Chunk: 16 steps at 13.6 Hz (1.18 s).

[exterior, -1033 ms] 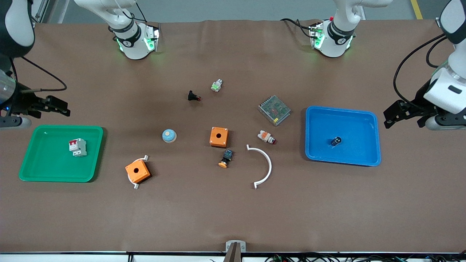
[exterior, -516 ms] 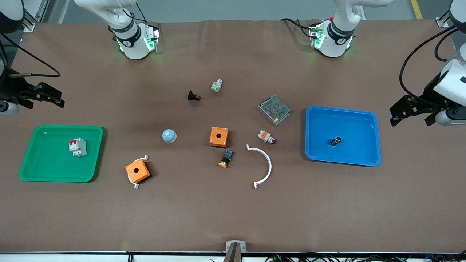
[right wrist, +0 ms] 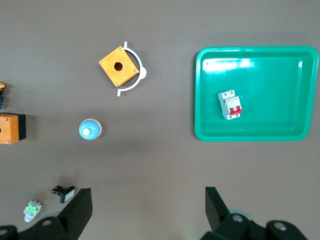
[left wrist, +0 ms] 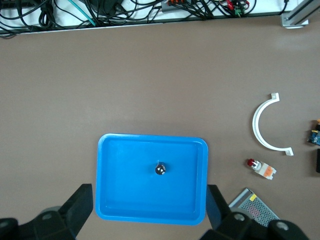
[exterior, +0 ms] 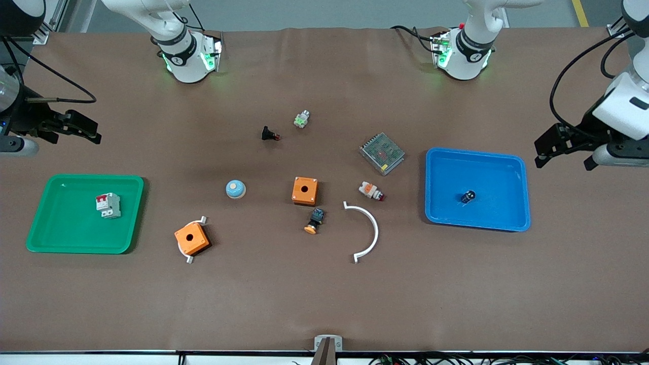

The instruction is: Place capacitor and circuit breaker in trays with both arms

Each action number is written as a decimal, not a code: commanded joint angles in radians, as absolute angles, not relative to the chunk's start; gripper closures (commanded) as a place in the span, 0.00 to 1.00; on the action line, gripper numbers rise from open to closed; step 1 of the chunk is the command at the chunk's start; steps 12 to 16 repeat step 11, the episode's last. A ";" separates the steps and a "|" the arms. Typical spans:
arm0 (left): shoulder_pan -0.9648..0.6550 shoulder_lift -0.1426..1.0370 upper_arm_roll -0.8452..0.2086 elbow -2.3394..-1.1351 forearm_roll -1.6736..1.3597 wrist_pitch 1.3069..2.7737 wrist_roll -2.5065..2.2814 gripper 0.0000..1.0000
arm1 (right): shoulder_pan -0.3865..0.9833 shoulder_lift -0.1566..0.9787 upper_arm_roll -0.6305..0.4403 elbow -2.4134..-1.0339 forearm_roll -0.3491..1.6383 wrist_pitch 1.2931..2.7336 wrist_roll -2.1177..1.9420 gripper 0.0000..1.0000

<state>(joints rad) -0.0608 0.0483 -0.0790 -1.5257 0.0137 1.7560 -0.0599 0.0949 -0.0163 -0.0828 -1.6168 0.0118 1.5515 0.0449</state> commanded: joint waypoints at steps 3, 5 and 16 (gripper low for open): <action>-0.057 -0.015 -0.083 -1.568 0.031 1.732 -0.049 0.00 | 0.100 -0.064 -0.090 -1.623 0.014 1.519 0.063 0.00; -0.055 -0.009 -0.083 -1.559 0.020 1.732 -0.034 0.00 | 0.100 -0.066 -0.091 -1.626 0.014 1.516 0.063 0.00; -0.057 0.017 -0.081 -1.519 0.034 1.694 -0.043 0.00 | 0.098 -0.063 -0.091 -1.626 0.014 1.522 0.054 0.00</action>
